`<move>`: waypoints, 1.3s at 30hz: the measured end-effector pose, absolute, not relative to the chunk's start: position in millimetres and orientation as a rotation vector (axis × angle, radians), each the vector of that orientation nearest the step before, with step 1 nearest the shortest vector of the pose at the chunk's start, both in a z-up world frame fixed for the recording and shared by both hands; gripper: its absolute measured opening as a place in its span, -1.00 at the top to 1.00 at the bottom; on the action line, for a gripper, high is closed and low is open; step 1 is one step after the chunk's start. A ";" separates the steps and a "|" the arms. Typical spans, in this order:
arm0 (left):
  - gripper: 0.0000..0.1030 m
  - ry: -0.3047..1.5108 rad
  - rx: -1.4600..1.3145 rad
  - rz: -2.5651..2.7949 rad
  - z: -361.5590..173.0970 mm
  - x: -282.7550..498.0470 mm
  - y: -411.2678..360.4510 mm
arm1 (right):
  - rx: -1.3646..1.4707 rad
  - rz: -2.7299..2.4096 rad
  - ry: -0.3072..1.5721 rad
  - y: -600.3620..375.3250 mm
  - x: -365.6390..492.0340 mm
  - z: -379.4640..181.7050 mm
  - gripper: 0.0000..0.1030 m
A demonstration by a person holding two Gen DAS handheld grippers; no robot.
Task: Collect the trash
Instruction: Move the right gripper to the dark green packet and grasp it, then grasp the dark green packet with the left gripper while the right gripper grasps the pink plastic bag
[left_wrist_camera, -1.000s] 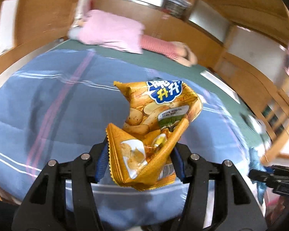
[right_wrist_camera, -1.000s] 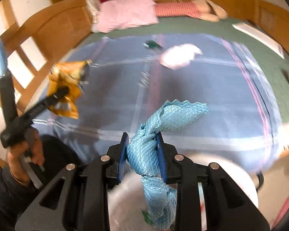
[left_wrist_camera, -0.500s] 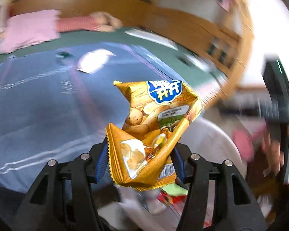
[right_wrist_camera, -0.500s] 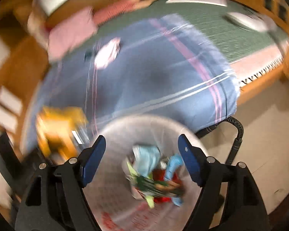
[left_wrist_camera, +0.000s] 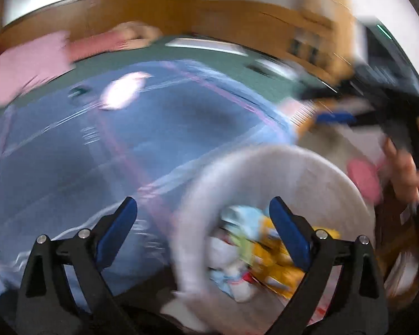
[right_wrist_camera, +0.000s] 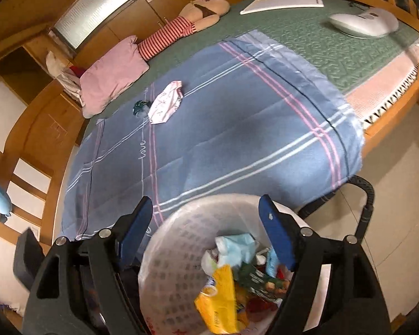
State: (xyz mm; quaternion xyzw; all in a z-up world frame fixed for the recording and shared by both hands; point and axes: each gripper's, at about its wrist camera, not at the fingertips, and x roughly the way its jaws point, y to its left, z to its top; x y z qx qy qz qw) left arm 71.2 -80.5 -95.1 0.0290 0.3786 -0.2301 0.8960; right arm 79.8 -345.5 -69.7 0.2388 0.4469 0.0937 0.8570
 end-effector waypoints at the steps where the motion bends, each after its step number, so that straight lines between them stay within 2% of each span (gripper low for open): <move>1: -0.87 0.794 0.015 -0.405 -95.8 82.8 -63.5 | 0.493 0.201 0.937 -339.8 83.9 -68.3 -0.50; 6: -0.87 0.809 -0.128 -0.179 -100.9 129.8 6.3 | 0.424 0.282 0.929 -294.0 130.3 -59.5 -0.53; 12: -0.88 0.793 -0.131 0.022 -107.3 193.6 72.4 | 0.363 0.334 0.923 -226.4 208.3 -60.4 -0.53; 17: -0.88 0.709 -0.256 0.068 -119.5 196.3 119.9 | 0.281 0.373 0.934 -161.2 282.0 -64.2 -0.53; 19: -0.91 0.649 -0.284 0.010 -116.6 188.1 120.4 | 0.241 0.348 0.930 -134.0 319.6 -68.9 -0.53; 21: -0.92 0.622 -0.170 0.065 -116.3 189.4 114.0 | 0.220 0.318 0.930 -108.8 362.1 -77.3 -0.53; 23: -0.92 0.666 -0.103 0.108 -124.6 201.4 111.3 | 0.208 0.284 0.947 -85.4 404.7 -91.2 -0.53; 28: -0.92 0.739 -0.163 0.154 -137.0 221.2 129.7 | 0.198 0.185 1.067 -51.1 477.1 -140.9 -0.53; 29: -0.92 0.745 -0.169 0.169 -138.9 217.8 132.0 | 0.186 0.168 1.074 -47.0 484.9 -149.2 -0.51; 30: -0.92 0.754 -0.176 0.191 -140.8 216.6 136.2 | 0.176 0.166 1.069 -43.8 488.0 -152.6 -0.15; 31: -0.92 0.769 -0.191 0.223 -143.8 218.2 143.7 | 0.161 0.183 1.075 -40.0 489.9 -157.3 0.08; 35: -0.92 0.796 -0.341 0.330 -149.8 217.0 178.4 | 0.191 0.315 1.079 -34.6 468.0 -156.4 0.15; 38: -0.92 0.799 -0.486 0.391 -154.2 210.8 204.3 | 0.172 0.538 1.134 -20.9 427.5 -148.7 0.15; 39: -0.92 0.789 -0.521 0.409 -154.5 204.2 209.8 | 0.156 0.638 1.176 -15.1 409.1 -147.2 0.09</move>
